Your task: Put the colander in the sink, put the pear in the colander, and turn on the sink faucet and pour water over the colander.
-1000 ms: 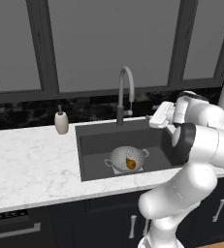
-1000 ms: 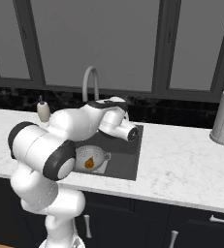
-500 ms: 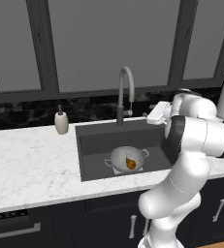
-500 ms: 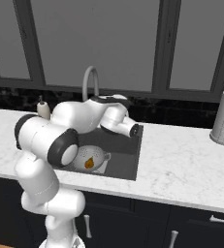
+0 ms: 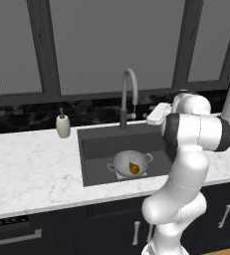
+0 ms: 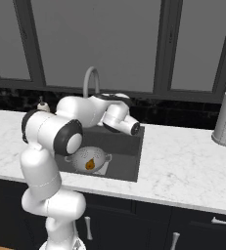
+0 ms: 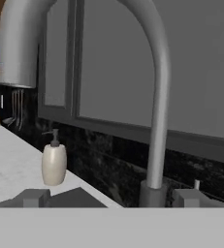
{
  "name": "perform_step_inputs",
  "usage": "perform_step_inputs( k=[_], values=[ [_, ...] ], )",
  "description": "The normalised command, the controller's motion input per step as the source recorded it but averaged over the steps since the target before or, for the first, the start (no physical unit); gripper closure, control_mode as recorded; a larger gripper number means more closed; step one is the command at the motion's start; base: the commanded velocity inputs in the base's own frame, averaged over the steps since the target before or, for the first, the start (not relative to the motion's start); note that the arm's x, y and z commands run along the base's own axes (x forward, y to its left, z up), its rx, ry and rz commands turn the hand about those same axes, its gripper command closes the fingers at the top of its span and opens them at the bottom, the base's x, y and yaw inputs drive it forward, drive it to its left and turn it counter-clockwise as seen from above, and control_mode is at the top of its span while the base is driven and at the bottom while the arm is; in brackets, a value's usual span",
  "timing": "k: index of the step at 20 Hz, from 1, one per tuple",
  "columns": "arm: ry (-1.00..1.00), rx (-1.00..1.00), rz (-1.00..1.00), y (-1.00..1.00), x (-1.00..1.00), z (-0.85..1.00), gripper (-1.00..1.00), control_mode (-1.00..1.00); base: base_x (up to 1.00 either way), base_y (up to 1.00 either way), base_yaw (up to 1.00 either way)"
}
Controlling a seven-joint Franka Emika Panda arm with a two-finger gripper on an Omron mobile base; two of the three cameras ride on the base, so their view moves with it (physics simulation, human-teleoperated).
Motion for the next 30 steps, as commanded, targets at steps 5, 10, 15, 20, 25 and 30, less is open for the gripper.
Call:
perform_step_inputs(
  k=[5,10,15,20,25,30],
  values=[
    [0.0,0.0,0.0,0.02,0.35,-0.12,-1.0,-1.0,0.0,0.0,0.0],
    [0.0,0.0,0.0,0.0,0.37,-0.05,-1.0,-1.0,0.0,0.0,0.0],
    [0.0,0.0,0.0,0.0,0.2,-0.11,-1.0,-1.0,0.0,0.0,0.0],
    [0.0,0.0,-0.01,0.04,0.21,-0.19,-1.0,-1.0,0.0,0.0,0.0],
    [0.0,0.0,-0.08,0.08,0.29,-0.14,-1.0,-1.0,0.0,0.0,0.0],
    [0.0,0.0,-0.13,0.04,0.27,-0.15,-1.0,-1.0,0.0,0.0,0.0]
  ],
)
